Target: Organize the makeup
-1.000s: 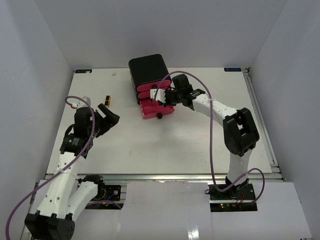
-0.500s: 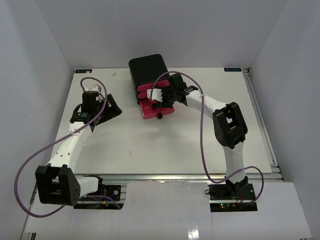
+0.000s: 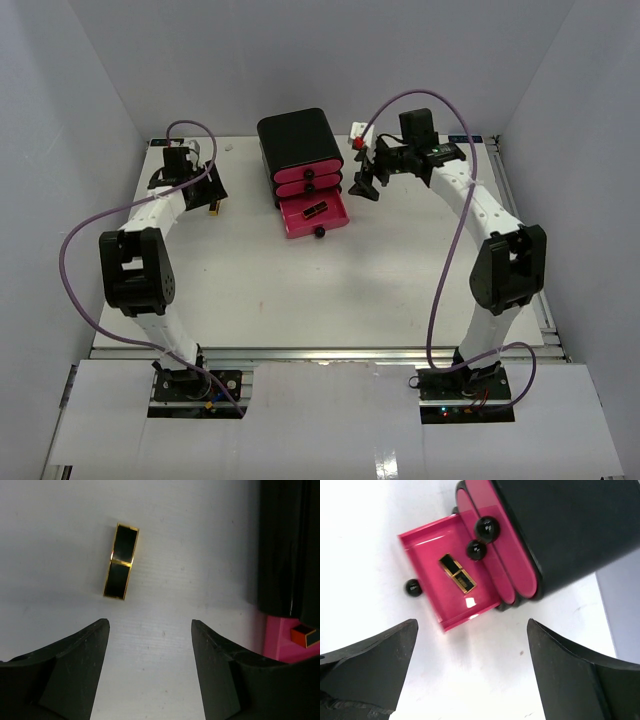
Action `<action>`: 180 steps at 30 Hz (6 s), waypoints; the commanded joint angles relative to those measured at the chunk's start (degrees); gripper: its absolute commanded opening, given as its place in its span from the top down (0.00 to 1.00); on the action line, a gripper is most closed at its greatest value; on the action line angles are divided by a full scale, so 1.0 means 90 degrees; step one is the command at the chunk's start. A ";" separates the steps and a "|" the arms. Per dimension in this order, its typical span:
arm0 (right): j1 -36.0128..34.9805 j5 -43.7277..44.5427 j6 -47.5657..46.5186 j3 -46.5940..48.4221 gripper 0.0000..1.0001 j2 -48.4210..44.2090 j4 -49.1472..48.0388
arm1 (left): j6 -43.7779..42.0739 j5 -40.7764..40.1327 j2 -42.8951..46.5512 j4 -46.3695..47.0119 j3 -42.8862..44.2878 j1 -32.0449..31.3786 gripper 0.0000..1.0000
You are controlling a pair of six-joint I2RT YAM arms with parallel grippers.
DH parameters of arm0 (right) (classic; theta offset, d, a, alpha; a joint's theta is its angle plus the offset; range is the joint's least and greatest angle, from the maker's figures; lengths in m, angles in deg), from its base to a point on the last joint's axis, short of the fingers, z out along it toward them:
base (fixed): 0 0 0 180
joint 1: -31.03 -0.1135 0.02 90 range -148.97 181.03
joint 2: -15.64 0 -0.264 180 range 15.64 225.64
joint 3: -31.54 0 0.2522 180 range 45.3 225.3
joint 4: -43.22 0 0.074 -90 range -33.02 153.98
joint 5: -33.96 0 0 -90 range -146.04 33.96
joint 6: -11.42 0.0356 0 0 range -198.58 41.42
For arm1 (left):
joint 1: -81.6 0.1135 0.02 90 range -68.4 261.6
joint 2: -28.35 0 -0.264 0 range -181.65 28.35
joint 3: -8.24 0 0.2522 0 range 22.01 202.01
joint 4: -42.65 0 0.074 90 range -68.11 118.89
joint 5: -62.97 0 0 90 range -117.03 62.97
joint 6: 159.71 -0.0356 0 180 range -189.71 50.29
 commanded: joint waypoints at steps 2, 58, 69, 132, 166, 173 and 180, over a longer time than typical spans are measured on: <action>0.0150 -0.0995 0.0487 -0.0730 0.04 -0.0821 0.0528 | -0.0585 -0.0244 -0.0863 0.0300 0.0970 -0.0009 0.25; 0.0533 -0.1198 0.1148 -0.2055 0.00 -0.1758 0.0050 | -0.1919 -0.0324 0.1194 0.0923 -0.0601 -0.3881 0.76; 0.0618 -0.1180 0.1056 -0.2595 0.00 -0.2129 0.0030 | -0.2654 -0.0907 -0.0389 0.0746 0.0811 -0.4195 0.75; -0.0580 -0.0413 -0.4395 -0.1603 0.56 -0.0322 0.1989 | 0.0742 0.0391 0.0859 -0.0203 0.1573 -0.2323 0.42; -0.1761 0.4279 -0.1013 -0.0520 0.48 0.2289 -0.2997 | 0.0820 0.1270 -0.1276 -0.0530 0.2664 -0.1757 0.30; -0.1755 0.4308 -0.0966 -0.0330 0.35 0.2353 -0.2997 | 0.0849 0.1241 -0.1227 -0.0528 0.2665 -0.1749 0.31; -0.1745 0.3799 -0.0635 -0.1179 0.22 0.1299 -0.2613 | 0.0974 0.0906 -0.1033 -0.0520 0.2746 -0.1727 0.29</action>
